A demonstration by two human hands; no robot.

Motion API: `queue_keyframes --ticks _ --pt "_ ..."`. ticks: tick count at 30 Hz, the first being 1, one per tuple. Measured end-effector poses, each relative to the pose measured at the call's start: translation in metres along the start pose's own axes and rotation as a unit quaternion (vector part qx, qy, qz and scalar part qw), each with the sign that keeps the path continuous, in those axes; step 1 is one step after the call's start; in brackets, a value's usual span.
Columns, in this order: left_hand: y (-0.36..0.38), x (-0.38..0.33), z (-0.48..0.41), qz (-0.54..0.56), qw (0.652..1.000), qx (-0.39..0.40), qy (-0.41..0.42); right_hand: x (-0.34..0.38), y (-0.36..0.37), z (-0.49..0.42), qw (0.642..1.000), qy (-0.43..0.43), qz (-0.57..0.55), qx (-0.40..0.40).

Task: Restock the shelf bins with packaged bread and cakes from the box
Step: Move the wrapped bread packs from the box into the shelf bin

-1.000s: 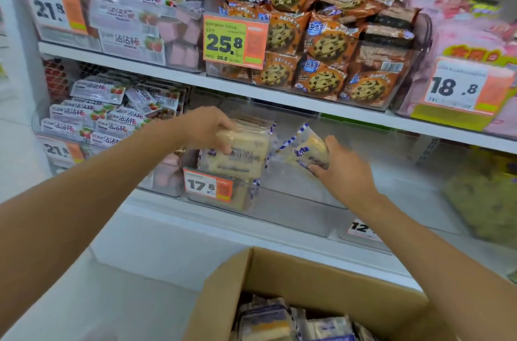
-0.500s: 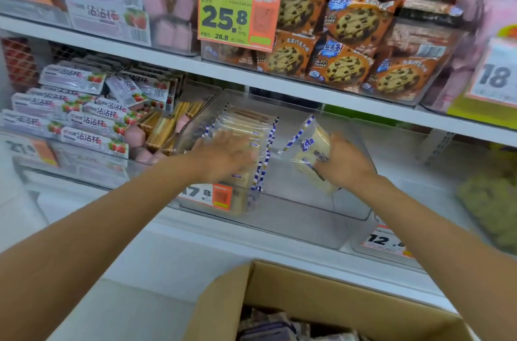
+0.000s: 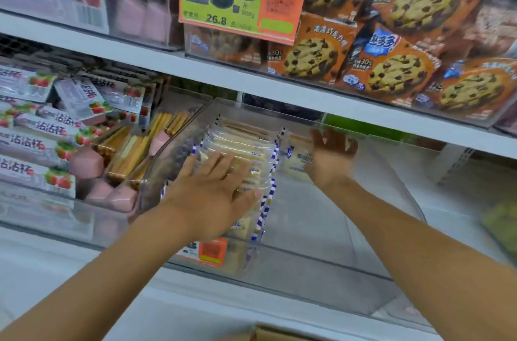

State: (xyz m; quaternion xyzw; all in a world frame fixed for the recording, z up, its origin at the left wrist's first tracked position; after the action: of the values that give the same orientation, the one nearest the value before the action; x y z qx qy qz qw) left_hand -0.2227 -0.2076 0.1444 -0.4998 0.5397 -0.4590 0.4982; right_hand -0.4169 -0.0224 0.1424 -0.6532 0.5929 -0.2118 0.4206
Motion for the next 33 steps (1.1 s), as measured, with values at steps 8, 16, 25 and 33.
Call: queue_keyframes --ticks 8,16,25,33 --pt "-0.001 0.0 0.001 -0.004 1.0 -0.002 0.002 0.008 0.001 0.0 0.997 -0.052 -0.042 -0.032" --pt "-0.008 -0.001 0.004 0.086 0.993 -0.086 0.008 0.012 -0.031 0.032 0.98 0.007 -0.197 0.023" --pt "-0.012 0.017 0.053 0.086 0.978 -0.187 0.035 0.061 -0.089 0.105 0.67 0.231 -0.576 0.407" --pt "0.001 0.016 0.053 0.046 0.99 -0.128 0.021 0.093 -0.092 0.107 0.611 0.209 -0.641 0.415"
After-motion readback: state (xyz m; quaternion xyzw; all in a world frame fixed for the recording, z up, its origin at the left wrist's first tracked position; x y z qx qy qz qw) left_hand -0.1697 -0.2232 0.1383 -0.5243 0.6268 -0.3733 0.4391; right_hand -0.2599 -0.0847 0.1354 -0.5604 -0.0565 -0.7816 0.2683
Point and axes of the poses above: each hand's wrist, its own z-axis away from the middle knuckle, its own y-axis out of the palm, x = y × z, the point moved 4 cm from there along -z, towards the middle knuckle, and after that the axes turned 6 degrees about -x, right-handed, at the moved point
